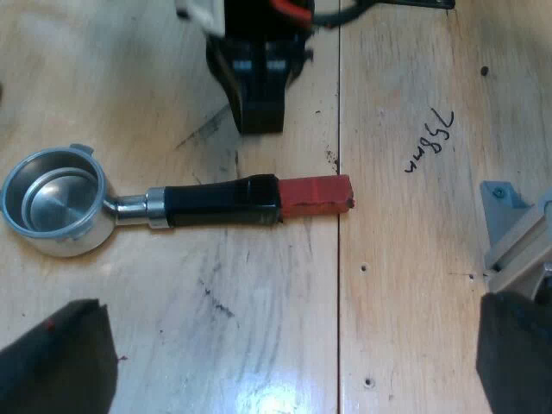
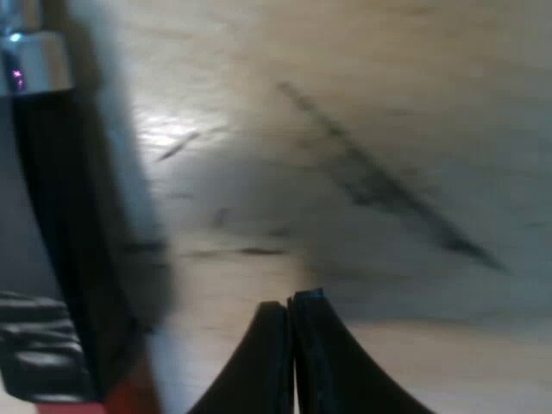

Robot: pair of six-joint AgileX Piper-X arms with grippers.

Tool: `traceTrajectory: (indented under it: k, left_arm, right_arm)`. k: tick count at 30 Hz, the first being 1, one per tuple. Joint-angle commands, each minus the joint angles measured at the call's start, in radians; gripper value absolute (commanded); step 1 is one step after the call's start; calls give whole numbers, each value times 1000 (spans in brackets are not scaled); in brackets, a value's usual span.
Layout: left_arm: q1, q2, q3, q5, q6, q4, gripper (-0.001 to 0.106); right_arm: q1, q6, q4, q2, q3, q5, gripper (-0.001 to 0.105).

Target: Put the handle in the coffee machine

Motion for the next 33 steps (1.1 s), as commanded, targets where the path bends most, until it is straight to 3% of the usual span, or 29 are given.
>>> traceTrajectory:
  k: [1,11,14,21,33]
  left_arm:
    - [-2,1,-1,2,-11,-10,86]
    - [-2,1,-1,-1,-11,-2,86]
    - [-2,1,-1,-1,-11,-2,86]
    - [-2,1,-1,-24,-11,13,86]
    - [55,1,-6,-24,-13,50,86]
  right_arm:
    - [2,23,-37,22,-2,-38,0]
    - [26,67,-151,138,-92,-103,0]
    - [26,88,-205,208,-121,-175,0]
    - [56,91,-291,283,-222,-166,0]
    - [62,107,-308,285,-239,-136,0]
